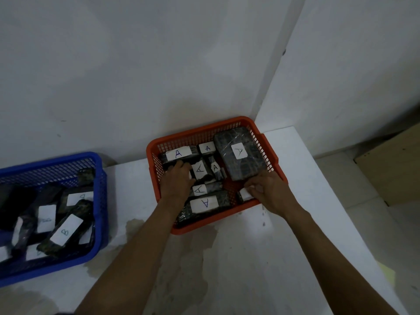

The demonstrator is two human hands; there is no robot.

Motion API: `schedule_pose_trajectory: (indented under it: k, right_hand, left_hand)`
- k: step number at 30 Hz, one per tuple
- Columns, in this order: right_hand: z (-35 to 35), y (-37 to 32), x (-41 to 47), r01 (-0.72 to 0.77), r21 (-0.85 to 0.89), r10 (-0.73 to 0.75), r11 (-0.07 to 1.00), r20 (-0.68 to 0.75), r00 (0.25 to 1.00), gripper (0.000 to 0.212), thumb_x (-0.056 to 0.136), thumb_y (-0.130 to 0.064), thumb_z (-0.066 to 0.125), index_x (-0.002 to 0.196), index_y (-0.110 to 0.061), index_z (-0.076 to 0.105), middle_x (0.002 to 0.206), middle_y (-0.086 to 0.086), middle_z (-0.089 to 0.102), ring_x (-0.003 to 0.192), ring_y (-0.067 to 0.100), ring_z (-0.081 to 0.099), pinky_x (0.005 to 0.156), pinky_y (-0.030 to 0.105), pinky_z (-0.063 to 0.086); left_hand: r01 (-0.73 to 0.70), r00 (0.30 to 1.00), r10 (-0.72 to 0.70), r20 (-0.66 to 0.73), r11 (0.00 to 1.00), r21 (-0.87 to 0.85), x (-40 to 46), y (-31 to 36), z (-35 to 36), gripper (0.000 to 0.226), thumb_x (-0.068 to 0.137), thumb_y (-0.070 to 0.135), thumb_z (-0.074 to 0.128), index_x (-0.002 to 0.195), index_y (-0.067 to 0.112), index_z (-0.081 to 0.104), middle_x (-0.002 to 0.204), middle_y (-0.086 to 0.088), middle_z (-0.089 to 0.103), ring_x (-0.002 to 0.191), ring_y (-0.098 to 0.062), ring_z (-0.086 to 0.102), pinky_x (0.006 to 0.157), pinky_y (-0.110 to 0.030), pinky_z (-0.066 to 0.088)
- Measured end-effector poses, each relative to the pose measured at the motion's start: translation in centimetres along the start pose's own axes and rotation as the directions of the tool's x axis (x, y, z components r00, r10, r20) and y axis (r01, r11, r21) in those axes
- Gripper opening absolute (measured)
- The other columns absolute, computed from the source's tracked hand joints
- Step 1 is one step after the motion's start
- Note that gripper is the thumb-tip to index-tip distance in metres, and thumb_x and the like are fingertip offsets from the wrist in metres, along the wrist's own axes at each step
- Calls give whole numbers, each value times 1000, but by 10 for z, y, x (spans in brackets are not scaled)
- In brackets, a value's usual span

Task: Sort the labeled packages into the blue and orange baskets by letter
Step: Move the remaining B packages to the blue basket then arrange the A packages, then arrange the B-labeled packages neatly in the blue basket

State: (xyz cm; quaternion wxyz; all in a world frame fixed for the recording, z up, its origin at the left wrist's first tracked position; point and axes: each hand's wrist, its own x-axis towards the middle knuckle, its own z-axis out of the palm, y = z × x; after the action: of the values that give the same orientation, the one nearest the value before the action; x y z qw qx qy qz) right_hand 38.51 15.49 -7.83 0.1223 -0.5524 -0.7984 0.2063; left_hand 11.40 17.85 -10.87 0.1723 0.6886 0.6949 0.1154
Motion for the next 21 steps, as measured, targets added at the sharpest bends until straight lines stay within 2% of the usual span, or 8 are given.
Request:
schedule_pose_trajectory:
  k: [4, 7, 10, 12, 14, 16, 18, 21]
  right_hand:
    - [-2, 5, 1, -63, -6, 63, 998, 103, 993, 25, 96, -22, 56, 113, -13, 72, 113, 4, 71, 96, 18, 66, 88, 30, 53]
    - [-4, 6, 2, -50, -71, 63, 996, 196, 978, 32, 99, -22, 48, 126, -16, 65, 128, 2, 63, 113, 18, 60, 97, 25, 47]
    - [-4, 4, 5, -7, -200, 65, 980, 283, 957, 39, 102, -28, 39, 137, -26, 54, 142, -1, 50, 128, 18, 48, 105, 33, 42]
    - [-5, 0, 7, -16, -196, 83, 980, 338, 937, 40, 103, -30, 36, 140, -29, 50, 145, 0, 45, 132, 20, 43, 108, 37, 39]
    - [-9, -4, 7, -49, -130, 89, 990, 322, 943, 37, 102, -23, 40, 136, -23, 56, 142, 3, 51, 128, 20, 48, 108, 34, 40]
    - [-12, -7, 4, -74, -79, 92, 994, 240, 966, 33, 99, -13, 47, 128, -15, 62, 134, 6, 57, 120, 20, 55, 102, 32, 46]
    - [-14, -10, -1, -99, -50, 106, 994, 177, 979, 32, 97, -7, 48, 122, -13, 67, 130, 7, 61, 113, 21, 59, 95, 29, 50]
    - [-18, -23, -5, -109, -2, 108, 994, 119, 987, 31, 96, -5, 48, 118, -12, 68, 126, 8, 64, 111, 22, 60, 93, 28, 50]
  left_hand:
    - [7, 999, -8, 45, 1000, 19, 4, 0, 2, 35, 88, 23, 65, 120, 8, 63, 120, -14, 57, 105, -31, 55, 84, -45, 50]
    - [-19, 999, 19, 25, 999, -30, 1, 1, -2, 33, 91, 21, 60, 121, 7, 63, 119, -14, 58, 103, -29, 57, 84, -43, 51]
    - [-96, 994, 95, -47, 995, -40, -8, 7, -13, 28, 94, 18, 53, 119, 9, 62, 111, -10, 62, 97, -24, 60, 79, -40, 53]
    - [-142, 983, 129, -130, 985, -99, -17, 11, -25, 25, 94, 15, 52, 115, 10, 64, 107, -8, 66, 94, -21, 61, 77, -39, 54]
    - [-188, 964, 154, -216, 971, -147, -30, 11, -39, 21, 94, 16, 53, 110, 13, 66, 105, -4, 68, 92, -18, 62, 76, -36, 54]
    - [-213, 942, 156, -297, 962, -168, -45, 3, -52, 17, 94, 18, 54, 105, 17, 67, 102, 1, 68, 85, -14, 61, 72, -29, 53]
    - [-191, 929, 119, -350, 965, -180, -60, -11, -66, 15, 93, 21, 55, 103, 20, 66, 98, 5, 68, 78, -9, 58, 70, -22, 47]
    - [-106, 919, 12, -394, 970, -219, -86, -43, -82, 12, 93, 20, 56, 98, 21, 66, 88, 6, 66, 67, -7, 54, 64, -23, 45]
